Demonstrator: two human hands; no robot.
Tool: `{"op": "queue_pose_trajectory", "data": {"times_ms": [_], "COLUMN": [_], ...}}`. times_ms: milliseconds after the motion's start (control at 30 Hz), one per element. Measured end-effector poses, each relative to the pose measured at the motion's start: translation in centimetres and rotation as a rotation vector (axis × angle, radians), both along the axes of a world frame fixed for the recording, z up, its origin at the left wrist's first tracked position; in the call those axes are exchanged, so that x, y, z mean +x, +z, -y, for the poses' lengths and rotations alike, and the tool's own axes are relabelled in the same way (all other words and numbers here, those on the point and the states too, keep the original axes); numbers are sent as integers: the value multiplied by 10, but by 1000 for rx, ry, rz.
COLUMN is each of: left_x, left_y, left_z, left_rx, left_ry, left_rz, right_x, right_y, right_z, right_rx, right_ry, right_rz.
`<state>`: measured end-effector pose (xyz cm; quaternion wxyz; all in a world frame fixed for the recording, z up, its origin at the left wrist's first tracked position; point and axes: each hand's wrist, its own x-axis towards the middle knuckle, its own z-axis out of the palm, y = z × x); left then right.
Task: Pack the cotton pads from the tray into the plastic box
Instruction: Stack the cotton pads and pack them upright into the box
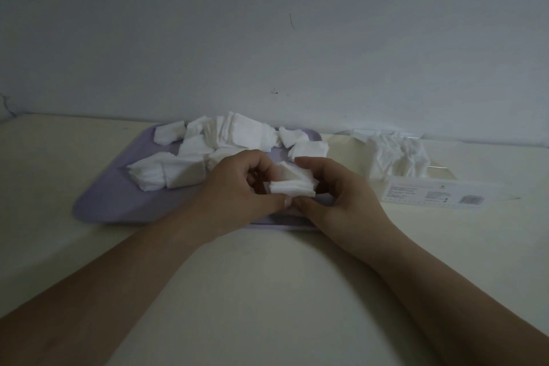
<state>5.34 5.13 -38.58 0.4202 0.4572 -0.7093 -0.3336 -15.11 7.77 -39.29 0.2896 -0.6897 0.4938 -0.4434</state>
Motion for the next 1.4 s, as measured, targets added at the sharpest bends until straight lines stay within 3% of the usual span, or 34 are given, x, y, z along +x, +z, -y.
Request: {"op": "queue_pose_trajectory", "data": {"times_ms": [300,633,1000,1233,1400], "left_x": [-1,0,-3,-1,1], "left_y": [0,2,-1,2,-1], "left_z": [0,-1,1,4,8], "left_rx": [-41,38,18,153,166], "left_ry": [-69,-96,12,-2,-79], "left_rz": [-110,-217,-198,-182,-43], "right_x": [3,3,3,2,3], "right_y": [-2,-2,0,4,5], "right_z": [-2,-2,-3,-3,-3], "right_rx": [-202,-136,-60,11,-2], "right_ry": [41,-15,-76,-59,-78], "right_rz": [-141,-129,-136,-61,-44]}}
